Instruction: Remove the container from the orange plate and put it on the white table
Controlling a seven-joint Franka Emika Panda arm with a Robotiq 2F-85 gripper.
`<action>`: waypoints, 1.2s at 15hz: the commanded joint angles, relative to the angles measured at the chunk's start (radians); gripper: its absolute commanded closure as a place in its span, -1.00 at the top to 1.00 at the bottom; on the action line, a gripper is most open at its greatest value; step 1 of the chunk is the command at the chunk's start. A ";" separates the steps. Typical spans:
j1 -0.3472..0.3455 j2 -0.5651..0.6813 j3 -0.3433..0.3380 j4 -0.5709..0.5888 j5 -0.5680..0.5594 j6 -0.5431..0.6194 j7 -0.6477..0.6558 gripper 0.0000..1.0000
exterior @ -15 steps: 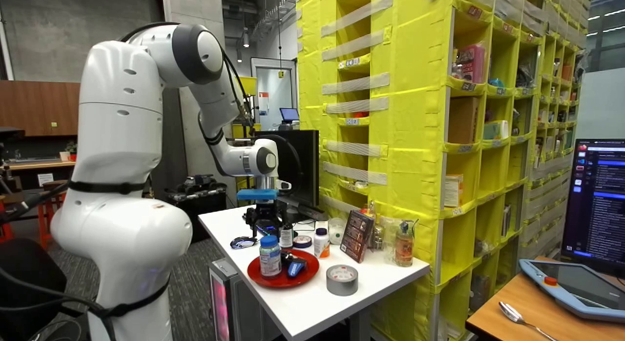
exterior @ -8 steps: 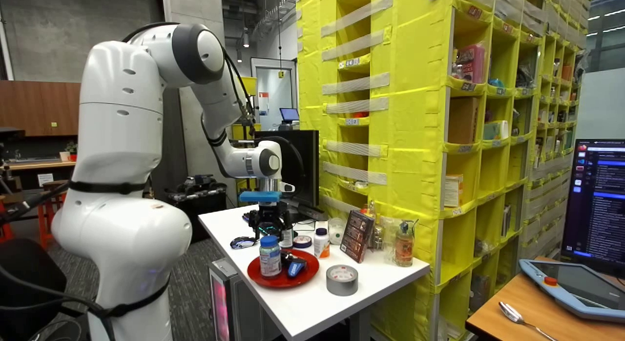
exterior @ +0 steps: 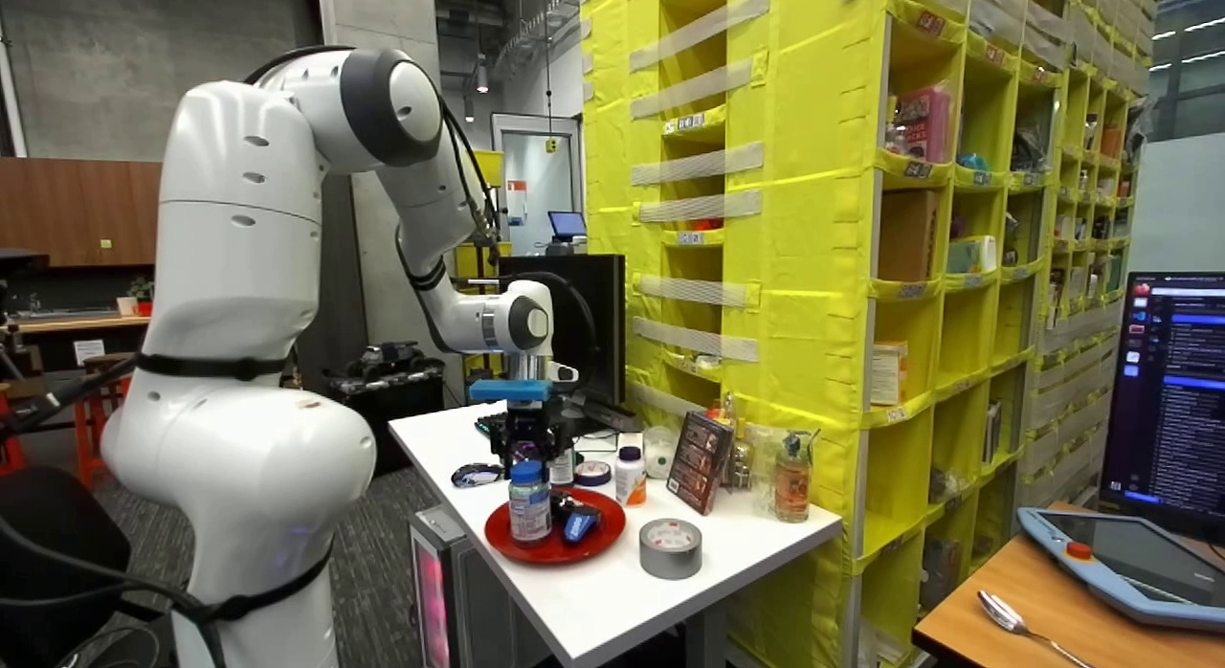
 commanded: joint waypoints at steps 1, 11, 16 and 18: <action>0.003 -0.003 0.003 -0.008 -0.024 0.000 0.003 -0.12; 0.030 -0.109 0.012 0.044 -0.156 -0.145 0.014 -0.19; 0.049 -0.203 0.051 0.125 -0.230 -0.267 -0.012 -0.19; 0.059 -0.209 0.071 0.151 -0.209 -0.266 -0.031 -0.19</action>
